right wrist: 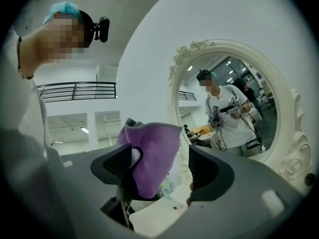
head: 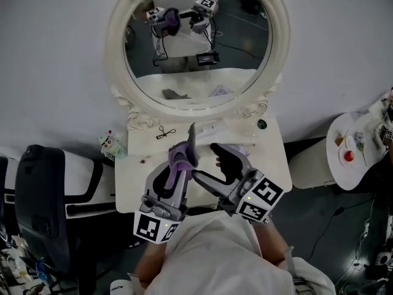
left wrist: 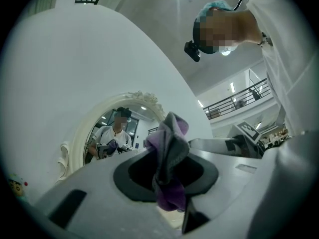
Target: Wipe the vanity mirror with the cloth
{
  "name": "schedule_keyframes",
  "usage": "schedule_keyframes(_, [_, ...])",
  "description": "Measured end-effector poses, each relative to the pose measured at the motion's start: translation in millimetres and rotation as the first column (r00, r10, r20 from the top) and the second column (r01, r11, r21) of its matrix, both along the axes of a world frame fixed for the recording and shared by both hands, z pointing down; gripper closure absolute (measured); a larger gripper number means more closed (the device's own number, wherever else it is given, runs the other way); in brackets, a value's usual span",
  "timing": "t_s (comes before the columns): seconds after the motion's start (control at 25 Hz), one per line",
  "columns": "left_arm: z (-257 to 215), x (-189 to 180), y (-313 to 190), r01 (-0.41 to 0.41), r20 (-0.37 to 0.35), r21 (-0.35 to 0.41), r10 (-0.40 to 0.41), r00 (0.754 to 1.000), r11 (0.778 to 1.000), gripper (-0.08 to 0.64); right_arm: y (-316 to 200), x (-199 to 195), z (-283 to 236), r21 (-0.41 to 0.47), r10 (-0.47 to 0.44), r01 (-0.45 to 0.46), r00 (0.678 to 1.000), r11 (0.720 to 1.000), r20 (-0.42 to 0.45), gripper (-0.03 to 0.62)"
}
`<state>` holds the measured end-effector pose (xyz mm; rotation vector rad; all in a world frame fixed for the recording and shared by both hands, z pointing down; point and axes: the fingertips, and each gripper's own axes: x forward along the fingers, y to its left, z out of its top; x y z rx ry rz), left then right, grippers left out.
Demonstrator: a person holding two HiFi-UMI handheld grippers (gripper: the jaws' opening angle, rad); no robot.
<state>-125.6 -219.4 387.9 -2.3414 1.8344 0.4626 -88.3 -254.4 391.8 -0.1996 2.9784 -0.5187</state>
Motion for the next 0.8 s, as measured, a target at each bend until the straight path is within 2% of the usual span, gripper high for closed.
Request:
schedule_keyframes(0.08, [-4, 8, -1, -0.02, -0.012, 0.022, 0.02, 1.0, 1.0, 0.463, 0, -4, -7, -0.03, -0.063, 0.064, 0.998, 0.998, 0.03, 0.236])
schedule_keyframes(0.16, [-8, 12, -3, -0.04, -0.038, 0.048, 0.042, 0.998, 0.998, 0.463, -1, -5, -13, -0.097, -0.134, 0.141, 0.988, 0.985, 0.078, 0.235])
schedule_keyframes(0.32, [-10, 17, -9, -0.059, -0.034, 0.065, 0.061, 0.998, 0.996, 0.462, 1, -9, -22, -0.184, -0.258, 0.284, 0.954, 0.941, 0.152, 0.233])
schedule_keyframes(0.48, [-11, 22, -14, -0.091, -0.032, 0.071, 0.094, 0.995, 0.993, 0.462, -2, -14, -27, -0.242, -0.313, 0.354, 0.93, 0.903, 0.192, 0.239])
schedule_keyframes(0.56, [-12, 23, -18, -0.1, -0.022, 0.071, 0.102, 0.995, 0.992, 0.462, -5, -18, -29, -0.241, -0.311, 0.35, 0.932, 0.905, 0.184, 0.244])
schedule_keyframes(0.8, [-16, 19, -29, -0.08, 0.036, 0.057, 0.078, 0.996, 0.995, 0.459, -15, -29, -29, -0.178, -0.27, 0.281, 0.959, 0.943, 0.088, 0.314])
